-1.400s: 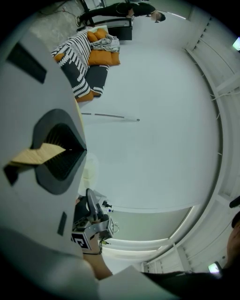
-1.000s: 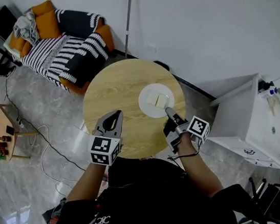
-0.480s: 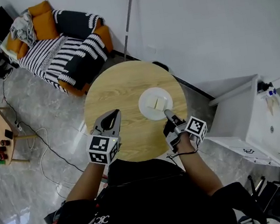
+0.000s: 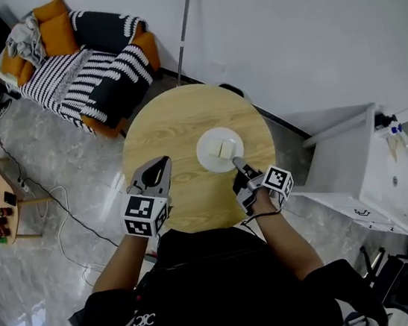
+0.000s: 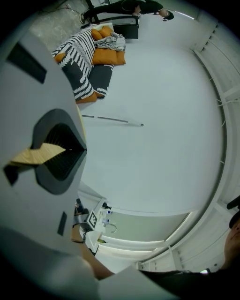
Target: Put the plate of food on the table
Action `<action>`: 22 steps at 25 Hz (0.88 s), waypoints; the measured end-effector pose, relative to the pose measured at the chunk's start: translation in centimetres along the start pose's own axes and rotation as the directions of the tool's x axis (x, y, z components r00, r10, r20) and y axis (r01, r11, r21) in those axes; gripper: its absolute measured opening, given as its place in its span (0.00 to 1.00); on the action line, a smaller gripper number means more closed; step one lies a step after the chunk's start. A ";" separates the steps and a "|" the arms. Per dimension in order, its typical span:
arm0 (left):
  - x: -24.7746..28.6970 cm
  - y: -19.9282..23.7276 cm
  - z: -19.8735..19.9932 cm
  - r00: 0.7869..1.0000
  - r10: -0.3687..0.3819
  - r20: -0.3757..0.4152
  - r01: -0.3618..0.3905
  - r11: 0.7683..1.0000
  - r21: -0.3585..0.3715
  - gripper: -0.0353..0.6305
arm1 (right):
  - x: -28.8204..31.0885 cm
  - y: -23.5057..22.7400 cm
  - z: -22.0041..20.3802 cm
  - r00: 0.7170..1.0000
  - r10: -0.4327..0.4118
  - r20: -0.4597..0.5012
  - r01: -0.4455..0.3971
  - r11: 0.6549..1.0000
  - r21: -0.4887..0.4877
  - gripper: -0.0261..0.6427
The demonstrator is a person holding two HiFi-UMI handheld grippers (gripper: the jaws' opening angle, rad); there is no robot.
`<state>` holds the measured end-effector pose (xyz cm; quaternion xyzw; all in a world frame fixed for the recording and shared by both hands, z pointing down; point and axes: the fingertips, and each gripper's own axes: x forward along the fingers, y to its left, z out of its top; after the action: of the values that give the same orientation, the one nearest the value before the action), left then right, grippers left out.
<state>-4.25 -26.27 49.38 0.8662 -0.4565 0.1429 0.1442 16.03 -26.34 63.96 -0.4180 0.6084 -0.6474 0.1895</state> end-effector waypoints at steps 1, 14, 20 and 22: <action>0.0 0.2 -0.1 1.000 -0.001 -0.001 0.001 1.000 -0.003 0.06 | 0.3 -0.3 -0.2 1.000 0.004 -0.007 -0.004 1.000 -0.005 0.07; -1.3 2.1 -0.5 1.000 0.016 -0.001 -0.016 1.000 -0.018 0.06 | 1.3 -4.5 -2.3 0.988 0.079 -0.134 -0.085 0.995 -0.045 0.07; -1.7 2.4 -0.9 1.000 0.026 -0.004 -0.026 0.999 -0.028 0.06 | 1.2 -6.2 -2.9 0.975 0.053 -0.216 -0.066 0.996 -0.052 0.08; -1.8 2.2 -1.3 1.000 0.026 -0.011 -0.026 0.999 -0.029 0.06 | 1.2 -6.6 -3.1 0.975 0.051 -0.218 -0.063 0.997 -0.050 0.08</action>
<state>-7.23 -25.64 50.12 0.8571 -0.4691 0.1428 0.1576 14.71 -24.07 70.83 -0.3323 0.6553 -0.6661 0.1288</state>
